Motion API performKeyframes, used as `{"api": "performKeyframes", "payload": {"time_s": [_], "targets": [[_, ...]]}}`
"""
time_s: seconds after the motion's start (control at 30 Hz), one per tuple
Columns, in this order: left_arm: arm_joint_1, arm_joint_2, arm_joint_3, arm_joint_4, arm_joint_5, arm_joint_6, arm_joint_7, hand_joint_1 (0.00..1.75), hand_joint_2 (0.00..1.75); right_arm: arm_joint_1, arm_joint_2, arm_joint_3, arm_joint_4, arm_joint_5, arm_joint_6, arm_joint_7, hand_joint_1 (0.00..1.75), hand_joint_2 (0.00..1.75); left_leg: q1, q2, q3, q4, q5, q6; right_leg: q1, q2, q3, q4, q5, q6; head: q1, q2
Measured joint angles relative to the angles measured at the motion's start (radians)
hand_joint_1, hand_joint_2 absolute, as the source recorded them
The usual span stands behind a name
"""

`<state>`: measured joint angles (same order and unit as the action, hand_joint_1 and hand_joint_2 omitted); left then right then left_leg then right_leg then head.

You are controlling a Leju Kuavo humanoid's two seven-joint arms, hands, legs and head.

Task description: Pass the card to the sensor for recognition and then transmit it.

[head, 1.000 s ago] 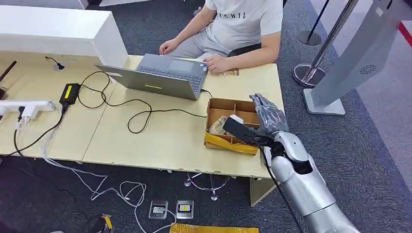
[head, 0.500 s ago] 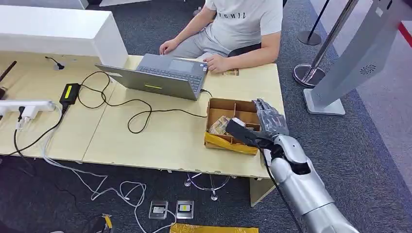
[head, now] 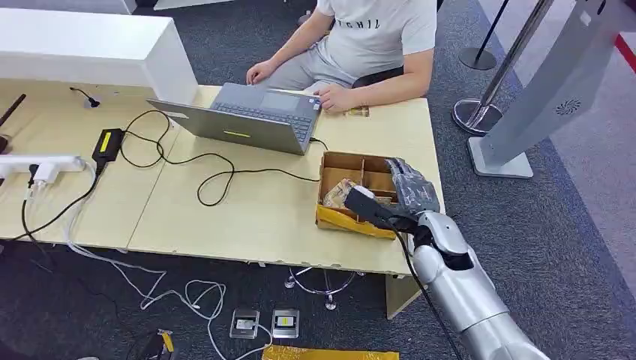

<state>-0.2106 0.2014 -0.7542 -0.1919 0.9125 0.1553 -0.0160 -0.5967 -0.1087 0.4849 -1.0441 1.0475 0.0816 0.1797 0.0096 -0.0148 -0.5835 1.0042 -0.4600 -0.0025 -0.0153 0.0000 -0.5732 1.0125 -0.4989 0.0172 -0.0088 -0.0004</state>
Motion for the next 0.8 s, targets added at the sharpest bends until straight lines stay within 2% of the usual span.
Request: {"api": "performKeyframes", "payload": {"time_s": [0.3,0.33,0.37,0.4,0.5,0.53,0.57,0.6,0.8], "targets": [[0.0,0.0,-0.001,0.0,-0.005,-0.005,0.0,0.0,0.0,0.001,0.001,0.0,0.008,0.0,-0.001,0.0,0.0,1.75,0.0,0.0,0.0,0.0,0.0,0.0,0.0,0.0,0.0,0.0,0.0,0.0,0.0,0.0],[0.0,0.0,-0.001,0.0,-0.005,-0.006,0.0,0.0,0.0,0.001,0.001,0.0,0.008,0.0,-0.001,0.0,0.07,1.75,0.0,0.0,0.0,0.0,0.0,0.0,0.0,0.0,0.0,0.0,0.0,0.0,0.0,0.0],[0.0,0.0,-0.001,0.0,-0.006,-0.006,0.0,0.0,0.0,0.002,0.0,0.0,0.008,0.0,-0.001,0.0,1.01,1.75,0.0,0.0,0.0,0.0,0.0,0.0,0.0,0.0,0.0,0.0,0.0,0.0,0.0,0.0],[0.0,0.0,-0.001,0.0,-0.006,-0.006,0.0,0.0,0.0,0.003,0.0,0.0,0.008,0.0,-0.001,0.0,1.55,1.75,0.0,0.0,0.0,0.0,0.0,0.0,0.0,0.0,0.0,0.0,0.0,0.0,0.0,0.0],[0.0,0.0,-0.001,0.0,-0.008,-0.009,0.0,0.0,0.0,0.004,0.0,0.0,0.008,0.0,0.0,0.0,1.55,1.75,0.0,0.0,0.0,0.0,0.0,0.0,0.0,0.0,0.0,0.0,0.0,0.0,0.0,0.0],[0.0,0.0,-0.001,0.0,-0.008,-0.009,0.0,0.0,0.0,0.003,-0.001,0.0,0.01,0.0,0.0,0.0,1.66,1.75,0.0,0.0,0.0,0.0,0.0,0.0,0.0,0.0,0.0,0.0,0.0,0.0,0.0,0.0],[0.0,0.0,-0.001,0.0,-0.008,-0.01,0.0,0.0,0.0,0.004,-0.001,0.0,0.012,0.0,0.0,0.0,1.66,1.75,0.0,0.0,0.0,0.0,0.0,0.0,0.0,0.0,0.0,0.0,0.0,0.0,0.0,0.0],[0.0,0.0,-0.001,0.0,-0.008,-0.01,0.0,0.0,0.0,0.004,-0.001,0.001,0.013,0.0,0.0,0.0,1.75,1.75,0.0,0.0,0.0,0.0,0.0,0.0,0.0,0.0,0.0,0.0,0.0,0.0,0.0,0.0],[0.0,0.0,-0.001,0.0,-0.011,-0.01,0.0,0.0,0.0,0.007,-0.003,0.003,0.014,0.0,0.003,0.0,1.75,1.75,0.0,0.0,0.0,0.0,0.0,0.0,0.0,0.0,0.0,0.0,0.0,0.0,0.0,0.0]]}}
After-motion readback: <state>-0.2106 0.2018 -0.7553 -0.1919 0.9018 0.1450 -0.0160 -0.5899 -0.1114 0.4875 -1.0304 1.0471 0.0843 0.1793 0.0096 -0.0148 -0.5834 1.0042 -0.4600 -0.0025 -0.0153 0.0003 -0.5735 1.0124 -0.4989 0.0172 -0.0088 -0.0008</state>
